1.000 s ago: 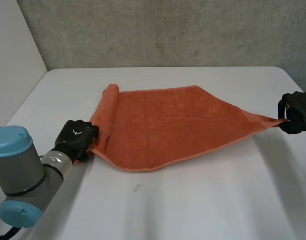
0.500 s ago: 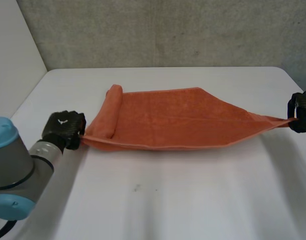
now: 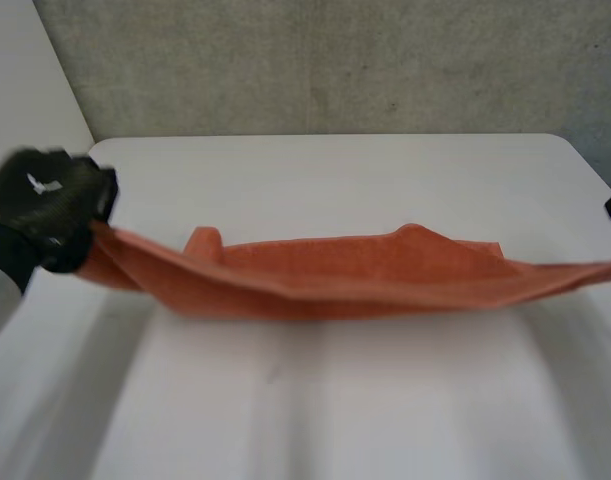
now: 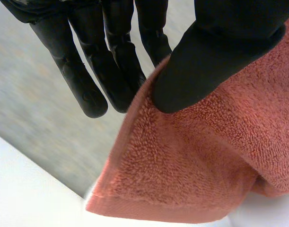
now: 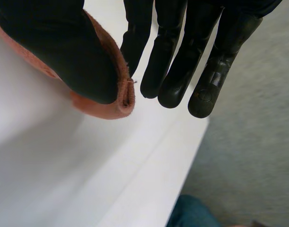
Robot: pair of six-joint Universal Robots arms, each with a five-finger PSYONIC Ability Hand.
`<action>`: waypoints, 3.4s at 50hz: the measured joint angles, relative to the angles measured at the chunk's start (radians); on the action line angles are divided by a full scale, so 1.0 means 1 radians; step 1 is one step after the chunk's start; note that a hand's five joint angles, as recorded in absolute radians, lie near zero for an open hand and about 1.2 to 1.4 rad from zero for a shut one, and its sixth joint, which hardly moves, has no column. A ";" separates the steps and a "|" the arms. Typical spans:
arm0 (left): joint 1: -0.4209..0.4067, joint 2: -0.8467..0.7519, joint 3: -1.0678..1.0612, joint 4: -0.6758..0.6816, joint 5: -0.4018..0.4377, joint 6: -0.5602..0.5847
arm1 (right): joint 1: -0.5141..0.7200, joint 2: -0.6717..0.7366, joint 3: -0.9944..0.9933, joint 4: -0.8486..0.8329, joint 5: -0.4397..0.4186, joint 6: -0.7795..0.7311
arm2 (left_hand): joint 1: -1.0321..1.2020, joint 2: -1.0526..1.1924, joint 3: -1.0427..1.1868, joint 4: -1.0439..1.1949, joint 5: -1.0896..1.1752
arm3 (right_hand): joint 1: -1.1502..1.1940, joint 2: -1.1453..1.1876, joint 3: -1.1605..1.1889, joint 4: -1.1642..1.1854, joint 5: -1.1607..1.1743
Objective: Fold the laundry
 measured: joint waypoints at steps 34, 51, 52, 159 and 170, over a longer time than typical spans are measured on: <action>-0.060 -0.488 0.790 0.583 -0.155 0.059 | 0.312 0.415 -0.723 -0.745 0.365 0.436 | 0.009 0.000 0.001 0.000 0.006 | 0.000 0.000 0.000 0.000 0.000; -0.037 -0.490 0.324 0.495 -0.178 -0.003 | 0.301 0.342 -0.207 -0.800 0.148 0.461 | 0.010 0.000 0.001 0.001 0.007 | 0.000 0.000 0.000 0.000 0.002; -0.037 -0.502 0.295 0.499 -0.171 -0.002 | 0.300 0.349 -0.181 -0.799 0.131 0.460 | 0.010 0.000 0.001 0.001 0.007 | 0.000 0.000 0.000 0.000 0.002; -0.075 -0.543 0.129 0.544 0.022 0.089 | 0.222 0.401 -0.030 -0.563 0.139 0.427 | -1.008 -1.052 -1.048 -1.048 -1.002 | -0.768 -0.960 -0.976 -0.956 -0.914; -0.082 -0.442 -0.003 0.532 0.020 -0.133 | 0.086 0.389 0.093 -0.464 -0.005 0.395 | -1.008 -1.052 -1.048 -1.048 -1.002 | -0.561 -0.697 -0.702 -0.702 -0.686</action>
